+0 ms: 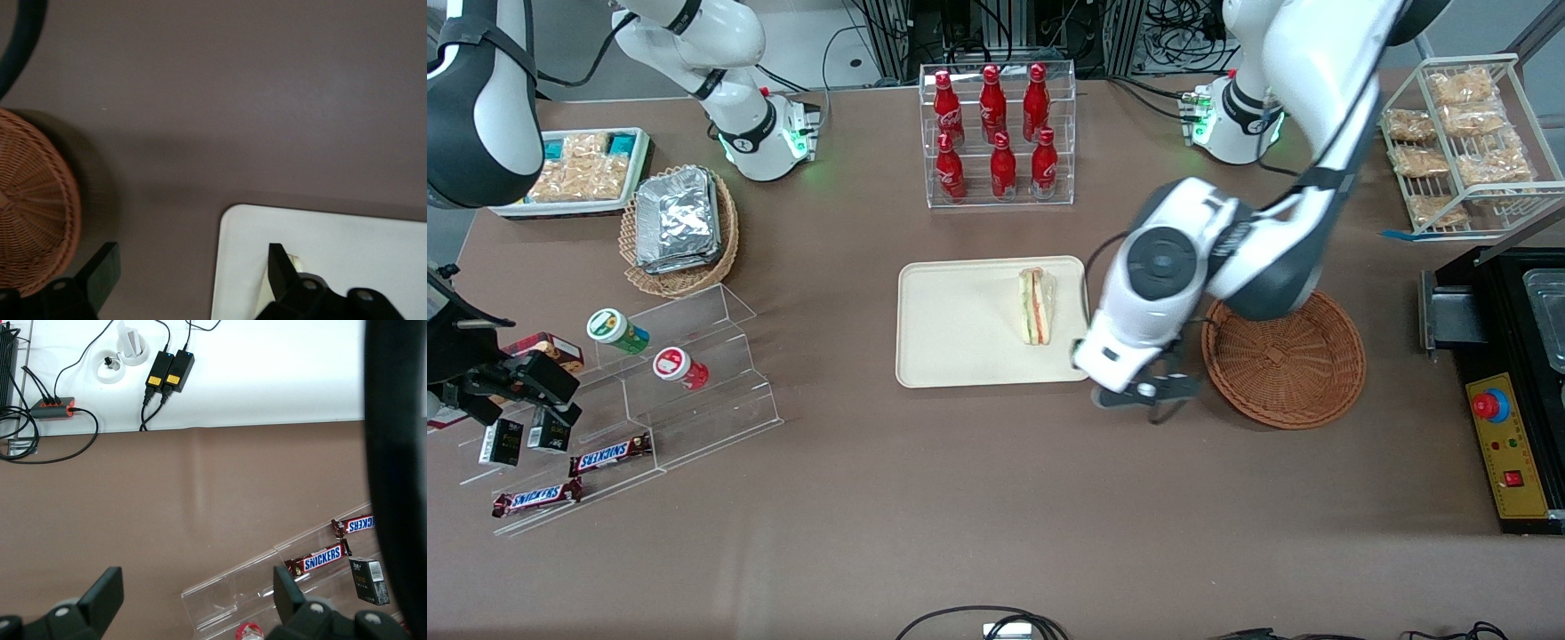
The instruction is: Place sandwich from basket to tray
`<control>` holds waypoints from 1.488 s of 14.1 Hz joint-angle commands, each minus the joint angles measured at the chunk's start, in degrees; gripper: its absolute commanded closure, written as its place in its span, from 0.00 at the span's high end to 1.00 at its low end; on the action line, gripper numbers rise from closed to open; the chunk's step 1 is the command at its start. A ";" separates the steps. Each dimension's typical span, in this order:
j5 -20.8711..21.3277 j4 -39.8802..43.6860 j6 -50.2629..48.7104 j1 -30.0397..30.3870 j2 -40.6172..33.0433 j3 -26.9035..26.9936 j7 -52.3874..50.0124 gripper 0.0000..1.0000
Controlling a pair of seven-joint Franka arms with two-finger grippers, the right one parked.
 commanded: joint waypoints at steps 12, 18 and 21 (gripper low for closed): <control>-5.46 -3.96 -15.26 15.06 -17.34 6.60 22.99 0.99; -11.90 -8.98 -16.49 14.88 -25.88 15.42 40.07 0.99; -11.81 -10.65 -16.23 15.06 -28.08 15.77 44.38 0.99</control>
